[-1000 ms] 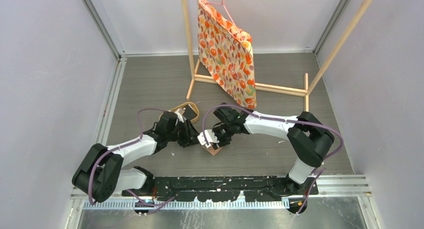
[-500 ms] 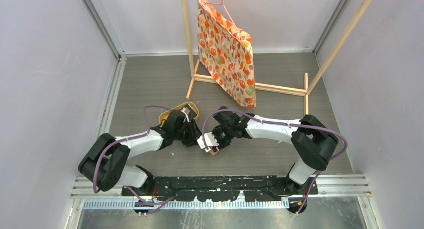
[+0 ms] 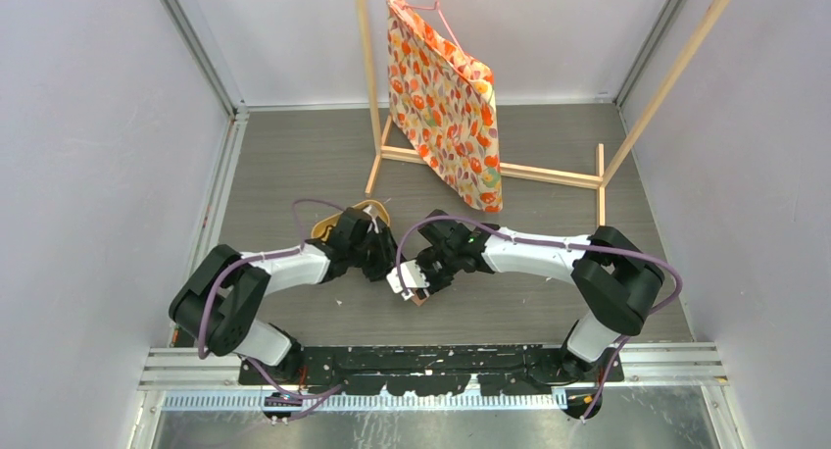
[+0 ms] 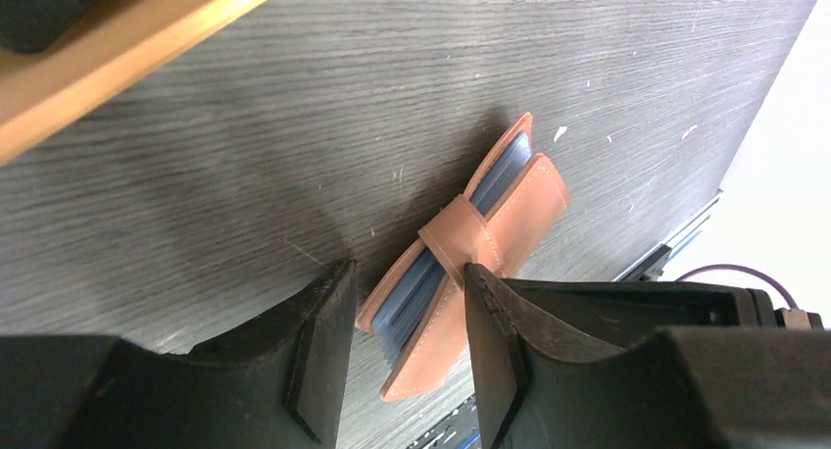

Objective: Put the credit cards into the card holder
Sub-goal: Close the card holder at the center of the board.

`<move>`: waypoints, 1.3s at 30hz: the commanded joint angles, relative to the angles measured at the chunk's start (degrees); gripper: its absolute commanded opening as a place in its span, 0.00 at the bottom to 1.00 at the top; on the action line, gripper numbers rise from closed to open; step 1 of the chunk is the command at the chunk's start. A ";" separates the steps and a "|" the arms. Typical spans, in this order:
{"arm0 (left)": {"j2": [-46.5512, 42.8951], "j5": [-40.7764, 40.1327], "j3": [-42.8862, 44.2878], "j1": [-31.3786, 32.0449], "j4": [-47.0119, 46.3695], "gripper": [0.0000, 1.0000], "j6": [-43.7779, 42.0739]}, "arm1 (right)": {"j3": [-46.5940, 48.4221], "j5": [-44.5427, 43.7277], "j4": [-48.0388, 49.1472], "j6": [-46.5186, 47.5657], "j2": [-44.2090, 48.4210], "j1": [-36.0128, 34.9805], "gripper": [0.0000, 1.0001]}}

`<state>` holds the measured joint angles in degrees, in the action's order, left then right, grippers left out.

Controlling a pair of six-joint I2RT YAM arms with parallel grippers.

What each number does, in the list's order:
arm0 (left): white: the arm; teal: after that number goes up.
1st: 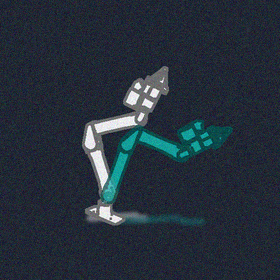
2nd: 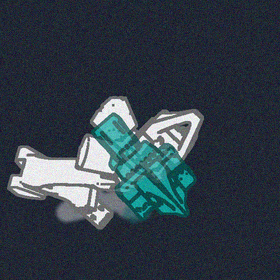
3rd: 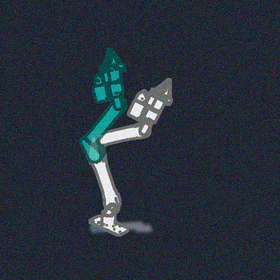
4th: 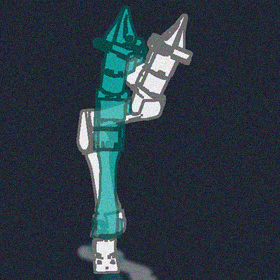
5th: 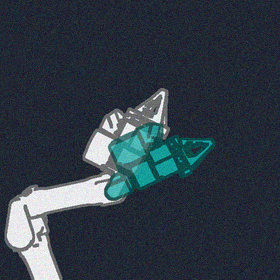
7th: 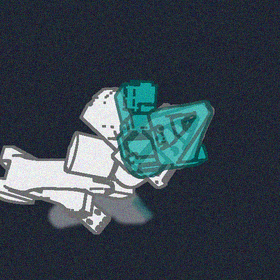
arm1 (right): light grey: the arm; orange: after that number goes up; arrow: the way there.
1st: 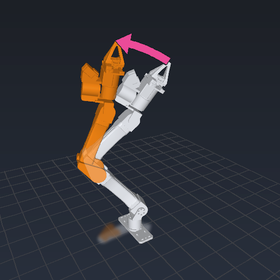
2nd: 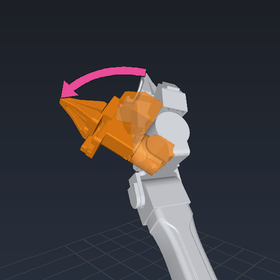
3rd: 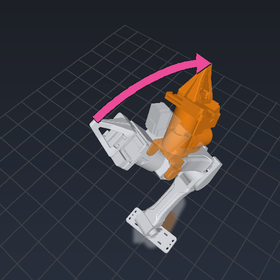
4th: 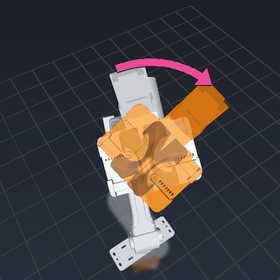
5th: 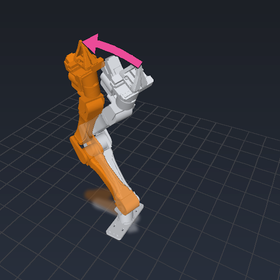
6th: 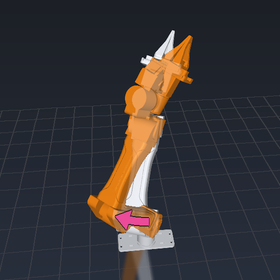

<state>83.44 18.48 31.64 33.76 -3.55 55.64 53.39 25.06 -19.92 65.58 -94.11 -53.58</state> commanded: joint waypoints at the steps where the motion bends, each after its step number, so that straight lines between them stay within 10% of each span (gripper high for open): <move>1: 1.90 0.68 2.50 0.49 0.07 0.46 -2.11 | -4.86 -2.56 -8.91 -0.61 -5.13 -1.45 0.42; 39: 6.71 0.59 3.00 3.66 9.94 0.37 -8.80 | 1.61 6.24 -15.54 -2.60 -4.06 2.08 0.45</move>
<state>87.39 19.07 36.36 35.64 -0.67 49.28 56.58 28.97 -23.92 64.10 -95.77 -51.46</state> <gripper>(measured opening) 0.372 0.451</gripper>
